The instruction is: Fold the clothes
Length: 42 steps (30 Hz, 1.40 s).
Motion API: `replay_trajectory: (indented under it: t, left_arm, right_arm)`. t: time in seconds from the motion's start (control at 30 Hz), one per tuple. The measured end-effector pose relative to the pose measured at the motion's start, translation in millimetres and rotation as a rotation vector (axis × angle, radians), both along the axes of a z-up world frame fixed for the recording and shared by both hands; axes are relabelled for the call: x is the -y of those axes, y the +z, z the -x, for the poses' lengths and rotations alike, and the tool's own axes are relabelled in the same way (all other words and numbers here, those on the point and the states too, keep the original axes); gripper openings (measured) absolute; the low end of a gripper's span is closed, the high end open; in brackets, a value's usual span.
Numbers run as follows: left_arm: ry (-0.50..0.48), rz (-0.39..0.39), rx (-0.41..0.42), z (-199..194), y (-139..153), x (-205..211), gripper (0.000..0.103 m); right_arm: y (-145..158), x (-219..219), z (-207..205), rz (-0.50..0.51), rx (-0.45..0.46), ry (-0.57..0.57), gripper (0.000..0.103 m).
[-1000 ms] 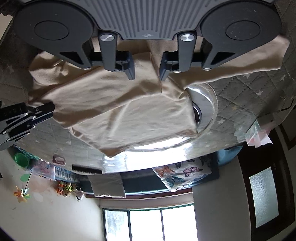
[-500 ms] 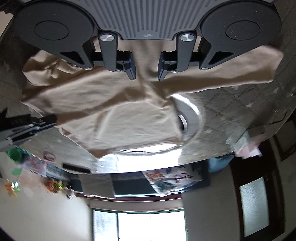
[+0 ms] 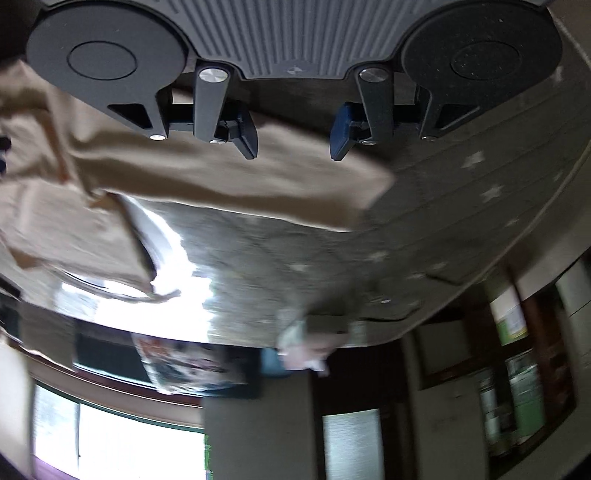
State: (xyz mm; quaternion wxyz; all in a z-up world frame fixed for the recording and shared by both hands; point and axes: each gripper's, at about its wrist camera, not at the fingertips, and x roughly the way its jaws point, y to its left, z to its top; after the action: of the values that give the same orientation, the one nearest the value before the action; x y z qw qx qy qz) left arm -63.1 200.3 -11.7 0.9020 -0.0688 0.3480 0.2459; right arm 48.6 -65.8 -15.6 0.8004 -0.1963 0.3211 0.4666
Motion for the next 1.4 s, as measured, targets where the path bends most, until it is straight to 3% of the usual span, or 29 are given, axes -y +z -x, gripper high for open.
replay_trajectory:
  t: [0.27,0.43,0.53,0.6,0.7,0.83,1.07,1.4]
  left_arm:
    - [0.129,0.023,0.012,3.3,-4.4,-35.8,0.052]
    - [0.17,0.073,0.031,0.7,-6.0,-49.1,0.05]
    - [0.178,0.084,0.05,-0.2,-5.7,-51.3,0.032]
    - [0.191,0.093,0.063,0.3,-4.4,-53.4,0.011]
    - [0.187,0.125,0.1,2.8,6.1,-50.4,0.006]
    - [0.081,0.099,0.158,-1.8,35.7,-20.3,0.005]
    - [-0.213,0.083,0.247,-32.2,85.1,64.8,0.005]
    - [-0.589,0.154,0.287,-74.2,105.5,186.3,0.006]
  right_arm:
    - [-13.6,-41.0,23.7,0.046,0.044,0.119,0.024]
    - [-5.0,-34.3,22.5,0.031,0.041,0.106,0.025]
    - [1.4,-25.8,22.0,0.017,0.049,0.091,0.026]
    - [5.9,-18.8,21.9,0.004,0.056,0.077,0.026]
    - [12.0,-7.9,21.3,-0.018,0.059,0.055,0.026]
    - [17.7,9.9,19.0,-0.04,0.061,0.014,0.026]
    - [15.3,50.3,6.5,-0.067,0.039,-0.109,0.026]
    - [8.5,111.9,-4.0,-0.105,0.018,-0.264,0.026]
